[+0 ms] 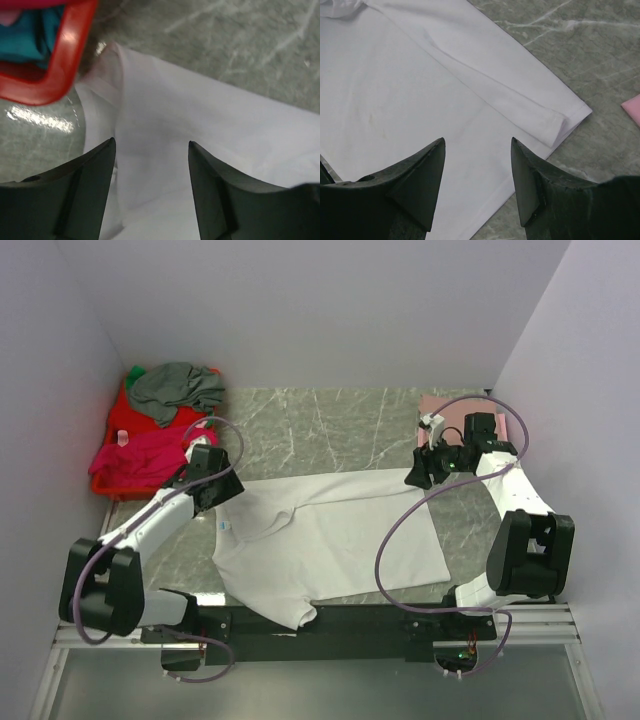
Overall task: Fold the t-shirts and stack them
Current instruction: Fold the tshirt
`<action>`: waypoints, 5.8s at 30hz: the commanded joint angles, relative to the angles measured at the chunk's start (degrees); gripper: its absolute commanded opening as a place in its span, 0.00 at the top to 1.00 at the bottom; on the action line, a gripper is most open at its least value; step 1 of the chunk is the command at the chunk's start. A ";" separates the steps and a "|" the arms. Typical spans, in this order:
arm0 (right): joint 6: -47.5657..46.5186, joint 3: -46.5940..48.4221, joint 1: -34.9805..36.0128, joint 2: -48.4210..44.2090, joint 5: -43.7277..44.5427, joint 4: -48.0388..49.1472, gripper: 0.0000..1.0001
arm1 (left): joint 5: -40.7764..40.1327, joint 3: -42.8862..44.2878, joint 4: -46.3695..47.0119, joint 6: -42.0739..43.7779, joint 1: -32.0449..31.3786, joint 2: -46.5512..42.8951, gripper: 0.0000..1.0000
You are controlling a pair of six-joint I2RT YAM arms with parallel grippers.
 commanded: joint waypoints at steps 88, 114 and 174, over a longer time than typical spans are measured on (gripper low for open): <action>1.71 9.78 2.77 16.88 15.00 0.32 0.87 | 7.59 -1.03 1.86 9.82 -0.06 -24.38 0.14; -0.76 14.95 3.38 18.71 12.09 -4.16 0.61 | 14.62 0.46 4.23 11.75 -0.06 -17.00 0.12; -0.49 26.47 5.76 32.17 21.32 -9.43 0.51 | 11.63 4.86 5.72 7.54 0.02 5.67 0.35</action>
